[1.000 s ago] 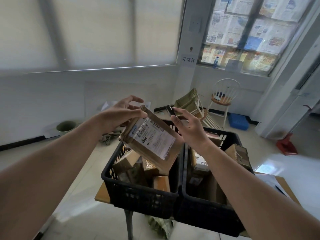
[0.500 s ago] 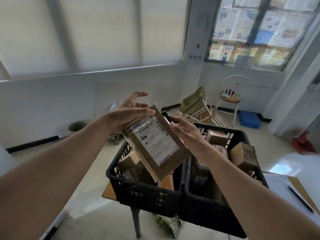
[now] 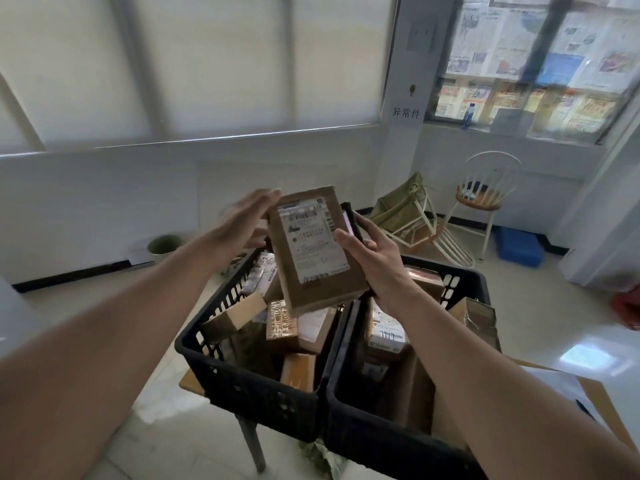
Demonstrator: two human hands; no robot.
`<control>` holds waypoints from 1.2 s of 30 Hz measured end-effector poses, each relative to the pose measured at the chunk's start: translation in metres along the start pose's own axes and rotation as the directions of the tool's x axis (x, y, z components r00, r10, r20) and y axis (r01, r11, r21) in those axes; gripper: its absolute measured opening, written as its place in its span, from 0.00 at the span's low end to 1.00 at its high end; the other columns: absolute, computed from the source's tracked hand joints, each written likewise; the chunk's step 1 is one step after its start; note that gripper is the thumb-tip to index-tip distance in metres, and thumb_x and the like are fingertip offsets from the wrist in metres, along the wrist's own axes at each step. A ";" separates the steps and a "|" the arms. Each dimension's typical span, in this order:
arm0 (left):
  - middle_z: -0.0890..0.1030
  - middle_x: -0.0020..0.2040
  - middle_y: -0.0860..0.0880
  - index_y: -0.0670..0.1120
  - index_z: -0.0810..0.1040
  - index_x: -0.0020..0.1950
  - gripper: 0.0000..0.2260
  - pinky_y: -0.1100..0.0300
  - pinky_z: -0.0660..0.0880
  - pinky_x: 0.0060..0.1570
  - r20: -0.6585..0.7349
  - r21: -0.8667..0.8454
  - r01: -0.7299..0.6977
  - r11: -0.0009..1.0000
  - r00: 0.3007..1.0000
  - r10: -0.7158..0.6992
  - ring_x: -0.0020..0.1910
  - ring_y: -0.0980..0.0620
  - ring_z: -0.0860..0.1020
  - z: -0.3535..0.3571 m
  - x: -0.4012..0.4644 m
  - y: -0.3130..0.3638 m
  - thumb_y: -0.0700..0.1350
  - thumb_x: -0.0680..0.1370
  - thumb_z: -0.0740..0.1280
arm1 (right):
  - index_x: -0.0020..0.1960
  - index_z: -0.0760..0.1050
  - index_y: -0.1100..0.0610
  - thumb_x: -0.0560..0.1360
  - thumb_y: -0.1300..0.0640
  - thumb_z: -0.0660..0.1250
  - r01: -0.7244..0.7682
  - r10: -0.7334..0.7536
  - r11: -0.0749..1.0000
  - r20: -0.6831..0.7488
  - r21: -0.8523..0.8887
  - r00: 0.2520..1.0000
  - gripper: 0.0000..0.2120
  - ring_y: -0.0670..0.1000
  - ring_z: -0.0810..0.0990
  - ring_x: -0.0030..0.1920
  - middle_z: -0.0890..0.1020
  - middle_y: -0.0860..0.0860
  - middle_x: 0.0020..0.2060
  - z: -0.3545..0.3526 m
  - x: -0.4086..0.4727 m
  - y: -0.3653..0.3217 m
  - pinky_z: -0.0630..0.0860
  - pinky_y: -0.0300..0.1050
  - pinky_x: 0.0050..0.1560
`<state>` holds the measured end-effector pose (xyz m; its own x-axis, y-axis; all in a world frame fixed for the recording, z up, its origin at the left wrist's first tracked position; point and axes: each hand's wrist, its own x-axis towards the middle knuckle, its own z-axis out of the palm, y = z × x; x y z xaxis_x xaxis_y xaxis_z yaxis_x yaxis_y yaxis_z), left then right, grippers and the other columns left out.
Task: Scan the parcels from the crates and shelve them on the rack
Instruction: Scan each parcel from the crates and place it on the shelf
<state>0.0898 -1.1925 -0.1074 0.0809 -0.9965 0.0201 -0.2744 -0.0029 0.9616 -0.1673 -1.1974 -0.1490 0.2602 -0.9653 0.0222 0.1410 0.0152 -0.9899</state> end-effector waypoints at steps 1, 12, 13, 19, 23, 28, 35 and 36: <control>0.81 0.65 0.44 0.63 0.75 0.69 0.18 0.40 0.79 0.62 -0.014 0.011 -0.017 1.000 1.000 0.017 0.62 0.38 0.81 0.004 -0.005 -0.001 0.65 0.81 0.64 | 0.78 0.70 0.41 0.71 0.43 0.81 0.013 -0.012 1.000 -0.025 0.024 1.000 0.38 0.59 0.89 0.54 0.88 0.59 0.54 0.001 0.003 0.000 0.87 0.55 0.49; 0.77 0.68 0.43 0.59 0.66 0.81 0.26 0.39 0.81 0.60 -0.287 0.026 -0.123 0.992 0.950 0.125 0.68 0.42 0.78 -0.014 -0.096 0.009 0.49 0.84 0.68 | 0.81 0.69 0.49 0.78 0.45 0.74 0.149 -0.151 0.988 0.041 0.038 0.988 0.34 0.57 0.87 0.58 0.84 0.57 0.61 0.077 0.004 0.002 0.87 0.58 0.53; 0.76 0.69 0.43 0.59 0.65 0.81 0.27 0.39 0.82 0.60 -0.330 0.050 -0.116 0.992 0.936 0.126 0.69 0.42 0.77 -0.022 -0.106 0.010 0.50 0.84 0.68 | 0.81 0.68 0.49 0.79 0.45 0.74 0.161 -0.163 0.987 0.063 0.028 0.985 0.33 0.56 0.87 0.58 0.84 0.57 0.61 0.088 0.000 0.001 0.87 0.59 0.54; 0.77 0.67 0.46 0.63 0.65 0.80 0.26 0.42 0.83 0.59 -0.492 0.101 -0.121 0.987 0.856 0.156 0.70 0.45 0.76 -0.073 -0.189 0.016 0.51 0.84 0.67 | 0.81 0.69 0.45 0.81 0.44 0.71 0.186 -0.190 0.982 0.205 0.041 0.960 0.30 0.57 0.85 0.60 0.80 0.56 0.67 0.162 -0.040 -0.013 0.86 0.63 0.55; 0.81 0.65 0.52 0.67 0.65 0.79 0.25 0.49 0.84 0.58 -0.595 0.105 -0.120 0.987 0.788 0.159 0.65 0.51 0.81 -0.108 -0.258 0.019 0.52 0.84 0.67 | 0.81 0.69 0.45 0.83 0.47 0.70 0.252 -0.257 0.966 0.272 0.053 0.927 0.27 0.53 0.86 0.57 0.82 0.49 0.61 0.219 -0.083 -0.023 0.86 0.61 0.54; 0.78 0.68 0.54 0.70 0.66 0.76 0.21 0.45 0.82 0.62 -0.693 0.207 -0.098 0.973 0.688 0.217 0.68 0.52 0.78 -0.147 -0.364 0.022 0.55 0.85 0.65 | 0.80 0.70 0.44 0.84 0.48 0.69 0.304 -0.323 0.946 0.370 0.111 0.871 0.26 0.43 0.86 0.54 0.82 0.46 0.58 0.295 -0.158 -0.031 0.87 0.52 0.50; 0.81 0.63 0.56 0.71 0.66 0.76 0.24 0.47 0.82 0.60 -0.823 0.281 -0.009 0.960 0.513 0.245 0.64 0.53 0.80 -0.197 -0.523 0.020 0.56 0.83 0.68 | 0.82 0.68 0.46 0.85 0.49 0.68 0.260 -0.331 0.943 0.510 0.208 0.794 0.27 0.37 0.86 0.50 0.80 0.44 0.59 0.396 -0.282 -0.028 0.86 0.43 0.42; 0.81 0.62 0.58 0.70 0.67 0.77 0.25 0.48 0.82 0.61 -0.832 0.285 0.006 0.958 0.497 0.245 0.64 0.54 0.80 -0.204 -0.546 0.019 0.54 0.83 0.69 | 0.82 0.68 0.46 0.85 0.49 0.68 0.256 -0.331 0.943 0.525 0.212 0.784 0.27 0.33 0.84 0.49 0.80 0.42 0.59 0.410 -0.300 -0.026 0.84 0.41 0.40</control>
<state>0.2355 -0.6317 -0.0443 0.7706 -0.4271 0.4729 -0.5359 -0.0328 0.8436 0.1424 -0.8017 -0.0725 0.6584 -0.6253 0.4189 0.4024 -0.1779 -0.8980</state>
